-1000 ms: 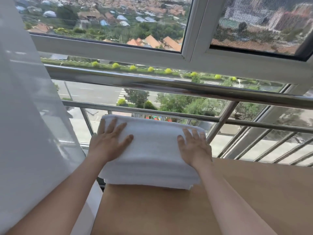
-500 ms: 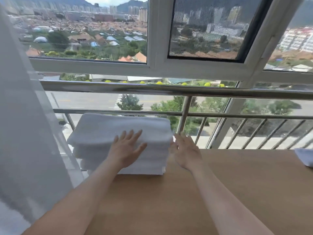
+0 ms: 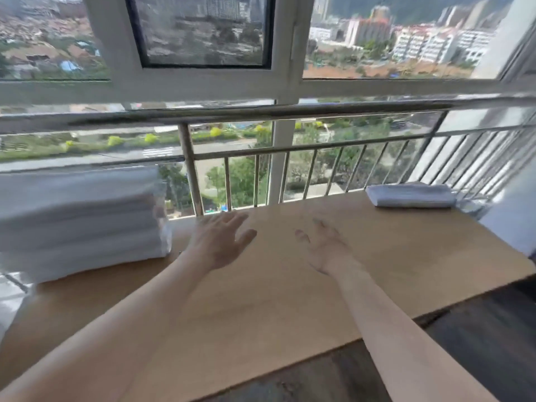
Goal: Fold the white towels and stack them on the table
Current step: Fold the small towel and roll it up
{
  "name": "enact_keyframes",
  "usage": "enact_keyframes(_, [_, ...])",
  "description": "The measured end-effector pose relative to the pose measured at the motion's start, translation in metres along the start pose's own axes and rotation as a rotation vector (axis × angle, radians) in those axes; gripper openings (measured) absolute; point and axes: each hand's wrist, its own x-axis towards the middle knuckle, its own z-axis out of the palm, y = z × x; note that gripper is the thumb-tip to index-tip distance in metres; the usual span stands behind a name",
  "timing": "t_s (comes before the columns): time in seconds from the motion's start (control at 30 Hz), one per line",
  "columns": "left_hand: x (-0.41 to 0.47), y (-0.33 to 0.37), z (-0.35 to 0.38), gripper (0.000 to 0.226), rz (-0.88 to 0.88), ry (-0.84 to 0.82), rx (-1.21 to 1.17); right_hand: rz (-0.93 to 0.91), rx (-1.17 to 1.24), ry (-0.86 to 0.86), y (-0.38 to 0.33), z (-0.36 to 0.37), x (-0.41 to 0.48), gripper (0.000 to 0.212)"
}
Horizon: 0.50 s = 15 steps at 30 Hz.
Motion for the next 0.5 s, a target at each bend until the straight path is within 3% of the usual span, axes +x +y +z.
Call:
enact_keyframes(0.17, [0.03,0.09,0.021,0.061,0.14,-0.034,0.026,0.084,0.018,-0.026,0.076,-0.028,-0.009,0.064])
enact_keyframes(0.5, [0.139,0.218,0.091,0.065,0.232,-0.089,0.008,0.231,0.013,-0.013,0.225,-0.068,0.022,0.064])
